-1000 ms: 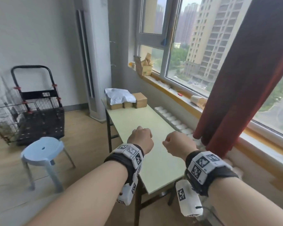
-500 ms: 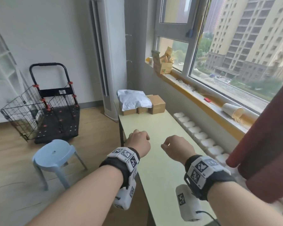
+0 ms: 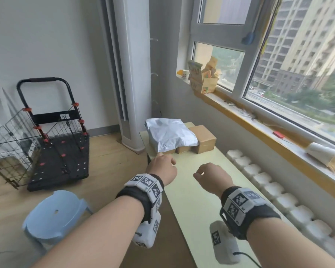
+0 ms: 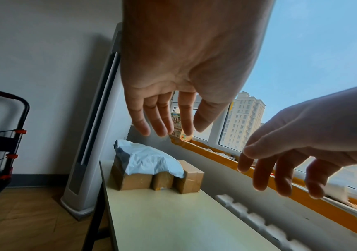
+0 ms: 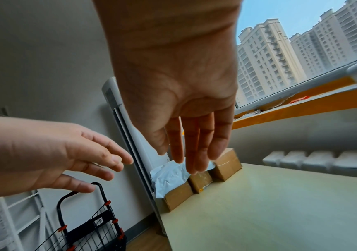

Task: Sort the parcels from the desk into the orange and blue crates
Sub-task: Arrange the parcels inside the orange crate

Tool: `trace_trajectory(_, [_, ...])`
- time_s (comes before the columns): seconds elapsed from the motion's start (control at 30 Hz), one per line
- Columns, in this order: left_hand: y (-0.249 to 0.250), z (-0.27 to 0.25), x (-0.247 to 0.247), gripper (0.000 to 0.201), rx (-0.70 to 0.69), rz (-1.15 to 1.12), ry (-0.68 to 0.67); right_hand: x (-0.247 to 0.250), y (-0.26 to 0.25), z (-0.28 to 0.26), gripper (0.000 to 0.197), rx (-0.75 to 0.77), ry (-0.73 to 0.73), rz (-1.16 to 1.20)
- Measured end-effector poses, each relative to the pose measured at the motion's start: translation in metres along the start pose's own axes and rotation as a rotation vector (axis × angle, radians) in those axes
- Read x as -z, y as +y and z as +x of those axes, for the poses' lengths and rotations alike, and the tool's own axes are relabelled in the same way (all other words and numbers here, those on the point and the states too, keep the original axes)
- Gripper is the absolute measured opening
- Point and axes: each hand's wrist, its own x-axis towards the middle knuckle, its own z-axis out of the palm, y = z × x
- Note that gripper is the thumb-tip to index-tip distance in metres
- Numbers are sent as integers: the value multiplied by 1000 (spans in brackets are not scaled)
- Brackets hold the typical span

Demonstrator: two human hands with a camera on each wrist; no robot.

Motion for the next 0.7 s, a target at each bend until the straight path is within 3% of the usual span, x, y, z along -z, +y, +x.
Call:
trace_trajectory(0.3, [-76,114,37,25,-28,-53,-83,-34,-84,87,25,-122,16,28])
trace_trajectory(0.57, [-109,182,35,21,-37,-168,-130,-42,-90,139,26,-211,36,51])
trace_trajectory(0.7, [-121,221,36,18,-34,-200,-124,-49,-83,175,36,-204,35,54])
